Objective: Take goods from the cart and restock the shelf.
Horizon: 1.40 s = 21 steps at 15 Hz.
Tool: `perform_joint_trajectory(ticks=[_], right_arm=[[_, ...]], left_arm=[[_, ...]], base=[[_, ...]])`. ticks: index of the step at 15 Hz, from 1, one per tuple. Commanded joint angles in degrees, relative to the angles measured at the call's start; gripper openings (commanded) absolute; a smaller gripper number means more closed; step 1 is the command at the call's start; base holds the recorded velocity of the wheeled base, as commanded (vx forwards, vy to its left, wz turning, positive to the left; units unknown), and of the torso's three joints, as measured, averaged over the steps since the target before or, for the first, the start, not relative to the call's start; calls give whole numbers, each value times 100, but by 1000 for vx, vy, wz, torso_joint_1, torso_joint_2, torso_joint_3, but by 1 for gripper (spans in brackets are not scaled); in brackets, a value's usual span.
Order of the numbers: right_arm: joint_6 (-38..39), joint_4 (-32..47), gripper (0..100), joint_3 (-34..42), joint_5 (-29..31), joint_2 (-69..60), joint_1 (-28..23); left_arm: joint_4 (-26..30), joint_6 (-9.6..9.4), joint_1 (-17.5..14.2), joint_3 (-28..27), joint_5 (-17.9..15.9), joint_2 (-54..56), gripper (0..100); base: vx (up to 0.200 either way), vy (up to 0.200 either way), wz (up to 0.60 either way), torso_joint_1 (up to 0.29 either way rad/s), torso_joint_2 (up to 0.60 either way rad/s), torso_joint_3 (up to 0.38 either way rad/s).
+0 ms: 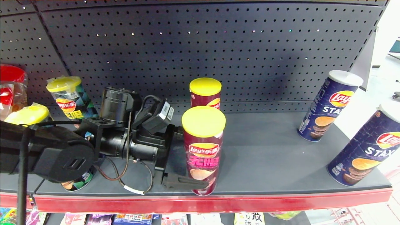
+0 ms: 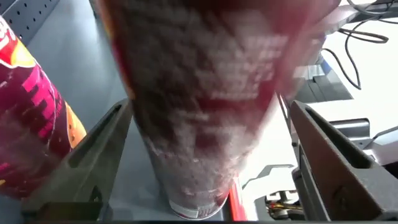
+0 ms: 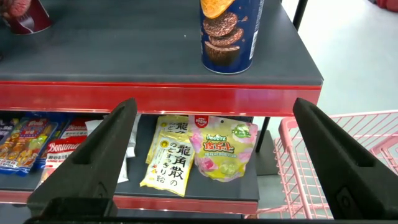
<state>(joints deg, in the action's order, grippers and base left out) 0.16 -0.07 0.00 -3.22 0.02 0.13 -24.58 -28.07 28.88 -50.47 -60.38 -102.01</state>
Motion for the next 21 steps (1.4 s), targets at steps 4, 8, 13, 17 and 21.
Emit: perform_joint_trajectory(ticks=[4,8,13,17,21], right_arm=[[2,-1,100,0,-3,-2,4],[2,-1,100,0,-12,-2,4],[2,-1,100,0,-3,-2,4],[2,-1,100,0,-3,-2,4],[2,-1,100,0,-3,-2,4]], left_arm=[[515,-5,-348,371,88,533,100],[884,-5,-374,661,325,867,100],[1104,65,-401,1180,1125,1289,100],[1570,74,-409,1312,1573,1605,100],[1631,13,-409,1531,2751,1614,100]], base=[[0,0,0,0,0,0],[0,0,0,0,0,0],[0,0,0,0,0,0],[0,0,0,0,0,0],[0,0,0,0,0,0]])
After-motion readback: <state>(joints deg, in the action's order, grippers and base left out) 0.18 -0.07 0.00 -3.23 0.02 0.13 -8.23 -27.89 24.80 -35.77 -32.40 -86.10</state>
